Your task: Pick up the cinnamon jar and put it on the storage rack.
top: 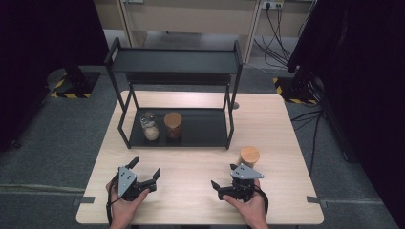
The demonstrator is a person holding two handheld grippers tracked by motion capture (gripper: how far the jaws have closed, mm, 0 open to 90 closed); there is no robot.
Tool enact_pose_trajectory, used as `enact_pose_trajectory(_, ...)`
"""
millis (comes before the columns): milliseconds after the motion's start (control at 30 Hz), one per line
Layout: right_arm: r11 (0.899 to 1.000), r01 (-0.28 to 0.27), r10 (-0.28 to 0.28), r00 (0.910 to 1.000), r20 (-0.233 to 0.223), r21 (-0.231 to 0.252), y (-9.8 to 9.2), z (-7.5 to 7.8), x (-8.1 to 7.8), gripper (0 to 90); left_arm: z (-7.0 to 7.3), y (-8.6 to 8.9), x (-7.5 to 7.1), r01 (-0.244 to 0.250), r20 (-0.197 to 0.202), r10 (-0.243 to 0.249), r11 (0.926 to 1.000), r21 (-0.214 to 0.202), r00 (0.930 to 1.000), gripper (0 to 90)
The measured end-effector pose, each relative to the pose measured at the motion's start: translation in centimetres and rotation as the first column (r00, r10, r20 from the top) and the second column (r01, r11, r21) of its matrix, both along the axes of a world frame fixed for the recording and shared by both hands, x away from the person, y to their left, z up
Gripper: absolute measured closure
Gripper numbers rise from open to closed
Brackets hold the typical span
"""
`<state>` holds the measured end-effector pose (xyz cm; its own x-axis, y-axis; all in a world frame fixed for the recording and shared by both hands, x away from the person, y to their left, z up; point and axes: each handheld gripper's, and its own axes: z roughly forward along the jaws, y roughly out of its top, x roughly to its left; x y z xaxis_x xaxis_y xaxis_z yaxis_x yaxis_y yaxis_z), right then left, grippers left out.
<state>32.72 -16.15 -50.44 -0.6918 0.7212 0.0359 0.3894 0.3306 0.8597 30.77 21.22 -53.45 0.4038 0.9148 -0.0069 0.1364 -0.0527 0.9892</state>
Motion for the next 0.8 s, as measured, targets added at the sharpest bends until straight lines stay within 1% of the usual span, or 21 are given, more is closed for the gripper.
enact_pose_trajectory(167, 1.0, 0.009, -0.009, 0.9999, -0.007, 0.001, -0.7, -0.4, -0.6, 3.8, 0.0, 0.0, 0.0, 0.001, 0.003, -0.001, 1.0, 0.005, 1.0, 7.6)
enact_pose_trajectory(333, 1.0, 0.019, -0.019, 0.9998, -0.01, 0.001, -1.5, -0.5, -1.4, 4.0, 0.0, 0.0, 0.0, 0.0, 0.003, 0.0, 1.0, 0.0, 1.0, 7.6)
enact_pose_trajectory(533, 0.999, 0.045, -0.045, 0.9988, -0.02, 0.005, -2.9, -0.8, -2.4, 4.0, 0.0, 0.0, 0.0, 0.001, 0.001, -0.001, 1.0, 0.0, 1.0, 7.6)
enact_pose_trajectory(800, 0.997, 0.081, -0.081, 0.9963, -0.03, 0.013, -4.6, -1.1, -3.0, 4.0, 0.0, 0.0, 0.0, 0.0, 0.002, 0.0, 1.0, 0.0, 1.0, 7.6)
